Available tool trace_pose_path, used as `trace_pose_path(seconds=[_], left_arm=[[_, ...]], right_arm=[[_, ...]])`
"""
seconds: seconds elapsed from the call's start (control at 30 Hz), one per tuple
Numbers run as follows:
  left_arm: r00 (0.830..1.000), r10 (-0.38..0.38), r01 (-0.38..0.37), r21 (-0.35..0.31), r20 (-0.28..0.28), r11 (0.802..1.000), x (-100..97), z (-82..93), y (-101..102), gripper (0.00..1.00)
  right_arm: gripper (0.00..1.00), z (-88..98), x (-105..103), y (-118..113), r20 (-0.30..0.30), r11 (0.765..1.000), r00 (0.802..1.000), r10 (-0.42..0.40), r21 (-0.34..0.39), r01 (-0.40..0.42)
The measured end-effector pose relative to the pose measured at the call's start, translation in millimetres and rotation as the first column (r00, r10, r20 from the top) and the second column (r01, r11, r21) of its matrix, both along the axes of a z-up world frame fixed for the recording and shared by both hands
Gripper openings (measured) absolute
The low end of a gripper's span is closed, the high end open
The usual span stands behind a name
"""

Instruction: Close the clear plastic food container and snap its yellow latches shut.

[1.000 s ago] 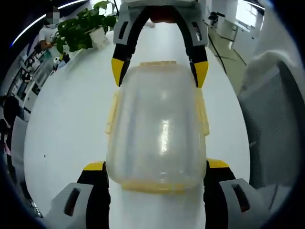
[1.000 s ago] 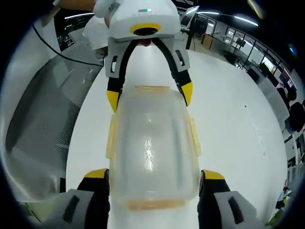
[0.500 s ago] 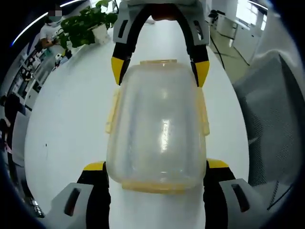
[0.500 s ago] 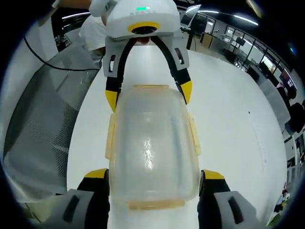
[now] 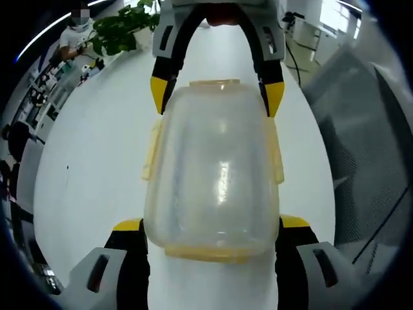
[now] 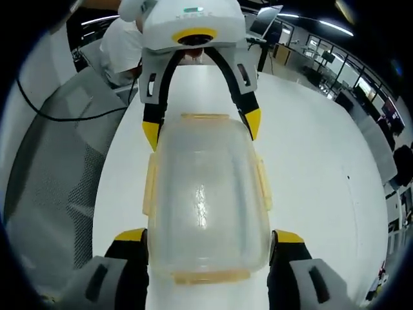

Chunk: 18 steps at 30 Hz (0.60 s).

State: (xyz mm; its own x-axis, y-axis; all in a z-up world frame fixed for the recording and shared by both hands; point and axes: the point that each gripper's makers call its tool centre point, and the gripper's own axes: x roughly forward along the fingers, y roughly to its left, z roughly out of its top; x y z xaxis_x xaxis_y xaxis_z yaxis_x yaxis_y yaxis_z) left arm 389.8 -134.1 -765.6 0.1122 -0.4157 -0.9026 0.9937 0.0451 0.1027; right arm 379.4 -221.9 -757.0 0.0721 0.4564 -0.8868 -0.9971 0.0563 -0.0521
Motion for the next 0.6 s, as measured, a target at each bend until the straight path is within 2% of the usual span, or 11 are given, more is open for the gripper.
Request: trace_pose_path(seconds=[0.37,0.6], left_arm=[[1.000,0.006,-0.006,0.007,-0.001,1.000,-1.0,-0.8,46,0.79],[1.000,0.008,-0.008,0.001,0.000,1.000,-1.1,0.0,63,0.79]], right_arm=[[0.75,-0.3,-1,44,0.003,1.000,1.000,0.006,-0.007,-0.006],[0.76,-0.5,-1,62,0.004,1.000,1.000,0.010,-0.013,-0.010]])
